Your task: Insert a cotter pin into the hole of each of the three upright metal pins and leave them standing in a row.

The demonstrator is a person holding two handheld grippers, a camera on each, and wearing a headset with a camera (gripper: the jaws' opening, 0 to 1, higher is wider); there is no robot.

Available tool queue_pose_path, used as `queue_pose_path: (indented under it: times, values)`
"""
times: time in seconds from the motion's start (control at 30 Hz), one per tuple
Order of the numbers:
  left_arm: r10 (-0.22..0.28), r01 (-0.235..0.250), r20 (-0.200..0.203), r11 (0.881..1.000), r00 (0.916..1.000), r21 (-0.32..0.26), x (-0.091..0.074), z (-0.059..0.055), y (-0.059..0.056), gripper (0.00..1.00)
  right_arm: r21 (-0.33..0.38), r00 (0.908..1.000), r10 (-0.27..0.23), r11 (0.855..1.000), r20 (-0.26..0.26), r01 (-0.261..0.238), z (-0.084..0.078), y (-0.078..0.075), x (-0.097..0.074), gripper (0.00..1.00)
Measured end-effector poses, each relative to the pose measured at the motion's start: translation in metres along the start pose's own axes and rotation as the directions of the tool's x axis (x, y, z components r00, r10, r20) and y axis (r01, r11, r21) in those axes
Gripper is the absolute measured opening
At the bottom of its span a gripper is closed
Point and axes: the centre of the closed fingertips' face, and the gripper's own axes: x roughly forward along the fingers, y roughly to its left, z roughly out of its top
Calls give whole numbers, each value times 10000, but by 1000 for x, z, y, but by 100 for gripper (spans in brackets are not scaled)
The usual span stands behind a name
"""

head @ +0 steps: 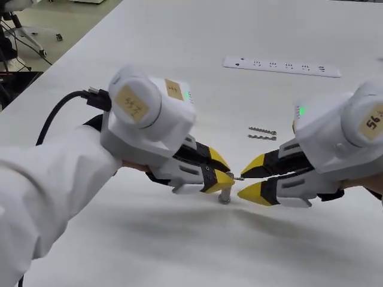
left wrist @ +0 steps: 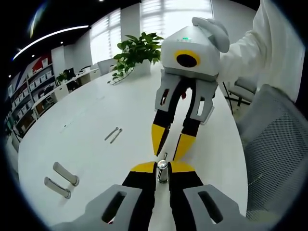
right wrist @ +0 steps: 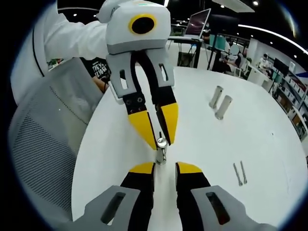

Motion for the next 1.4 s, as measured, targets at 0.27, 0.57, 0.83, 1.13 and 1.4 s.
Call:
queue_pose_path:
  times: [0.27, 0.57, 0.83, 1.13, 1.4]
  values:
    - [10, -10, -24, 10000, 10000, 71, 1, 0, 0, 6, 246, 9996, -21, 9997, 279, 15, -1, 0, -6, 3]
    - [42, -41, -82, 9999, 10000, 143, 1, 0, -1, 6, 86, 9994, -24, 10000, 352, 21, 7, 0, -4, 0]
    - [47, -41, -179, 9994, 9998, 336, 2, 0, -2, 6, -89, 9993, 70, 9999, 367, -67, 14, 5, -2, 0]
    - [51, -45, -213, 9997, 9998, 248, 1, -1, -4, 6, -197, 9994, 21, 9998, 354, -14, 18, 9, -2, 0]
    - [190, -190, -20, 9998, 9998, -29, -4, -4, -3, 19, -193, 9992, 87, 9998, 395, -79, 20, 14, -8, 2]
